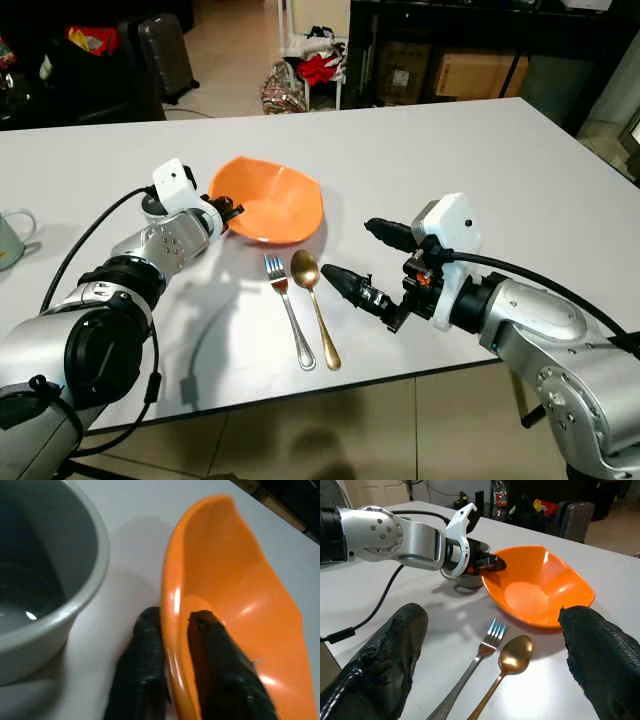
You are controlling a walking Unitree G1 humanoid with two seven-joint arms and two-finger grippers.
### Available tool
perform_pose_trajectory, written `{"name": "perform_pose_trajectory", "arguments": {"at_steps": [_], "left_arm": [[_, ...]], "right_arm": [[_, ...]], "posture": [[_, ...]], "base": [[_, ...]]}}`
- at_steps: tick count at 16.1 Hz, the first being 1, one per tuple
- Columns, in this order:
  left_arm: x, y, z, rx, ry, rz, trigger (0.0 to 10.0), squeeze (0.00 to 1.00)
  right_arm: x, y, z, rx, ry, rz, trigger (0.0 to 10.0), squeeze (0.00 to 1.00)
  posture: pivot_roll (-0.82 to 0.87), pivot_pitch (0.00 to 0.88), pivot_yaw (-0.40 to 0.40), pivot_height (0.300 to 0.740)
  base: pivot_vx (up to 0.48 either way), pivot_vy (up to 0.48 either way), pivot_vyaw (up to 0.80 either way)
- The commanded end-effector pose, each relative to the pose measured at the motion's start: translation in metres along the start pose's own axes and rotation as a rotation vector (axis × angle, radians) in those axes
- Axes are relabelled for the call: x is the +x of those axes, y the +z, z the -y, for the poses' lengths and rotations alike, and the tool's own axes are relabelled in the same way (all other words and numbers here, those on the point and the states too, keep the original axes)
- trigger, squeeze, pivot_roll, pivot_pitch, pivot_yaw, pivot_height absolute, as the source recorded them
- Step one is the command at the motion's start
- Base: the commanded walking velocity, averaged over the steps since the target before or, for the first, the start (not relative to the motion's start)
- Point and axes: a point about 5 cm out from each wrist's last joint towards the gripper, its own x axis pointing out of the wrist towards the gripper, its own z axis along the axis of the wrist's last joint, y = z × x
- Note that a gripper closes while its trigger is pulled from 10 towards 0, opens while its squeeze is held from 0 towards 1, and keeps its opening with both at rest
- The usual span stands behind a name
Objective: Setting the table
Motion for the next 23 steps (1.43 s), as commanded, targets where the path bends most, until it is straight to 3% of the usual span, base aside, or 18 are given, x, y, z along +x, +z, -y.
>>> {"name": "perform_pose_trajectory", "arguments": {"at_steps": [1, 5, 8, 10, 11, 13, 15, 16, 17, 18, 20, 21, 22, 23], "left_arm": [[0.0, 0.005, 0.0, 0.024, 0.002, 0.009, 10.0, 1.0], [-0.001, 0.006, -0.002, 0.056, -0.004, 0.009, 10.0, 1.0], [-0.002, 0.013, -0.008, 0.126, 0.008, 0.018, 10.0, 1.0], [-0.003, 0.015, -0.017, 0.156, 0.025, 0.019, 10.0, 0.1], [-0.004, 0.017, -0.021, 0.16, 0.027, 0.026, 10.0, 0.0], [-0.006, 0.02, -0.029, 0.158, 0.015, 0.048, 10.0, 0.0], [-0.008, 0.024, -0.027, 0.19, -0.068, 0.097, 10.0, 0.0], [-0.017, 0.027, -0.018, 0.245, -0.194, 0.166, 10.0, 0.0], [-0.021, 0.027, -0.014, 0.262, -0.237, 0.189, 10.0, 0.0], [-0.036, 0.029, -0.003, 0.301, -0.337, 0.251, 10.0, 0.0], [-0.051, 0.031, 0.004, 0.317, -0.393, 0.312, 10.0, 0.0], [-0.062, 0.029, 0.008, 0.357, -0.422, 0.357, 10.0, 0.05], [-0.069, 0.027, 0.01, 0.388, -0.424, 0.392, 10.0, 0.29], [-0.081, 0.027, 0.011, 0.433, -0.404, 0.455, 10.0, 1.0]], "right_arm": [[0.0, -0.001, -0.001, -0.01, 0.013, -0.014, 10.0, 0.0], [0.001, -0.001, -0.001, -0.012, 0.01, -0.014, 10.0, 0.0], [0.001, -0.002, -0.001, -0.011, 0.014, -0.019, 10.0, 0.0], [0.002, -0.002, -0.001, -0.013, 0.017, -0.019, 10.0, 0.0], [0.002, -0.002, -0.001, -0.022, 0.019, -0.025, 10.0, 0.0], [0.003, -0.002, -0.002, -0.023, 0.032, -0.028, 10.0, 0.0], [0.004, 0.0, -0.002, -0.012, 0.029, -0.01, 10.0, 0.0], [0.007, 0.004, -0.002, 0.003, 0.014, 0.026, 10.0, 0.0], [0.008, 0.005, -0.002, 0.01, 0.008, 0.04, 10.0, 0.0], [0.012, 0.008, -0.003, 0.036, -0.011, 0.075, 10.0, 0.0], [0.017, 0.007, -0.005, 0.054, -0.035, 0.086, 10.0, 0.0], [0.023, 0.006, -0.008, 0.04, -0.056, 0.094, 10.0, 0.24], [0.028, 0.006, -0.01, 0.037, -0.08, 0.113, 10.0, 0.62], [0.034, 0.007, -0.011, 0.06, -0.131, 0.15, 10.0, 1.0]], "posture": [[-0.17, 0.0, 0.053, 0.74], [-0.17, 0.0, 0.057, 0.74], [-0.16, 0.0, 0.054, 0.74], [-0.16, 0.0, 0.05, 0.74], [-0.15, 0.0, 0.049, 0.74], [-0.15, 0.0, 0.04, 0.74], [-0.14, 0.0, 0.035, 0.74], [-0.13, 0.0, 0.027, 0.74], [-0.13, 0.0, 0.027, 0.74], [-0.12, 0.0, 0.023, 0.74], [-0.12, 0.0, 0.02, 0.74], [-0.11, 0.0, 0.02, 0.74], [-0.11, 0.0, 0.02, 0.74], [-0.11, 0.0, 0.021, 0.74]], "base": [[0.0, 0.0, 0.0], [0.0, 0.0, 0.0], [0.0, 0.0, 0.0], [0.0, 0.0, 0.0], [0.0, 0.0, 0.0], [0.0, 0.0, 0.0], [0.0, 0.0, 0.0], [0.0, 0.0, 0.0], [0.0, 0.0, 0.0], [0.0, 0.0, 0.0], [0.0, 0.0, 0.0], [0.0, 0.0, 0.0], [0.0, 0.0, 0.0], [0.0, 0.0, 0.8]]}}
